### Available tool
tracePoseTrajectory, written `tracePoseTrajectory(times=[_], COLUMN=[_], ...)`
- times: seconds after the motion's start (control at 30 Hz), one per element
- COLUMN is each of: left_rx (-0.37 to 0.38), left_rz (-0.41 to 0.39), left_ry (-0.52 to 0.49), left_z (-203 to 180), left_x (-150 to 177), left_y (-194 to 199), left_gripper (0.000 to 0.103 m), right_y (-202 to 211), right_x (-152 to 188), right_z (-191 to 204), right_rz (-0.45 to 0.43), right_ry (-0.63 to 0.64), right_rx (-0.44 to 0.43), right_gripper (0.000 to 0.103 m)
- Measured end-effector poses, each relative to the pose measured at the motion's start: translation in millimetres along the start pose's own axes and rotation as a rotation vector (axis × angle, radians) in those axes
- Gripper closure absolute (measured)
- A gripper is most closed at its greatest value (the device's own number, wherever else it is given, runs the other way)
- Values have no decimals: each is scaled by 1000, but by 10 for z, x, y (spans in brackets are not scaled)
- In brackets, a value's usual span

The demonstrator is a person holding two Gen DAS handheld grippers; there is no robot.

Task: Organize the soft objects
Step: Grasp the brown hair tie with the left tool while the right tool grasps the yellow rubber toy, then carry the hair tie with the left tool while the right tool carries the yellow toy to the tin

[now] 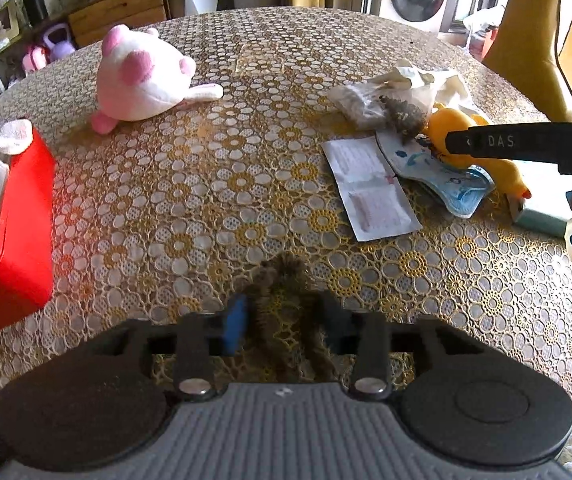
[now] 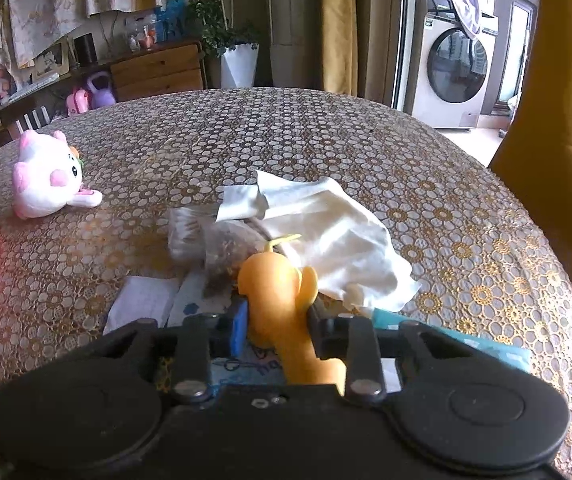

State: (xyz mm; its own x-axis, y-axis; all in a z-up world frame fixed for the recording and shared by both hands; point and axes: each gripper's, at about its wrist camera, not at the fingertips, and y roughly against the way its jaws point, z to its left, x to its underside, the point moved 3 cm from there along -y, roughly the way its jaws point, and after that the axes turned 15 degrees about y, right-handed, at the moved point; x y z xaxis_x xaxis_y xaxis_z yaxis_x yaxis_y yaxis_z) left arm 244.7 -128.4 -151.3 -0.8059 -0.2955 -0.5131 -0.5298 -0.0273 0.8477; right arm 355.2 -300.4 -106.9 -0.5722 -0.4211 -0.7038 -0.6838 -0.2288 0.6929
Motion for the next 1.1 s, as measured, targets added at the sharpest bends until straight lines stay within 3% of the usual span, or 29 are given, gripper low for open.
tracePoseTrajectory(times=[0.1, 0.47, 0.8, 1.1], left_rx=[15, 88, 157, 160], left_rz=[5, -33, -75, -132], left_ry=[-2, 64, 109, 102], left_z=[33, 304, 627, 1007], left_x=[-24, -231, -393, -545], left_y=[2, 249, 721, 1125], left_gripper=[85, 86, 86, 86], right_y=[79, 688, 1291, 1592], right_x=[-9, -44, -147, -326], right_z=[6, 140, 412, 834], right_rz=[-10, -100, -175, -210], right_ry=[-1, -6, -13, -8], right_rx=[8, -26, -102, -171], right_gripper=[74, 77, 77, 76])
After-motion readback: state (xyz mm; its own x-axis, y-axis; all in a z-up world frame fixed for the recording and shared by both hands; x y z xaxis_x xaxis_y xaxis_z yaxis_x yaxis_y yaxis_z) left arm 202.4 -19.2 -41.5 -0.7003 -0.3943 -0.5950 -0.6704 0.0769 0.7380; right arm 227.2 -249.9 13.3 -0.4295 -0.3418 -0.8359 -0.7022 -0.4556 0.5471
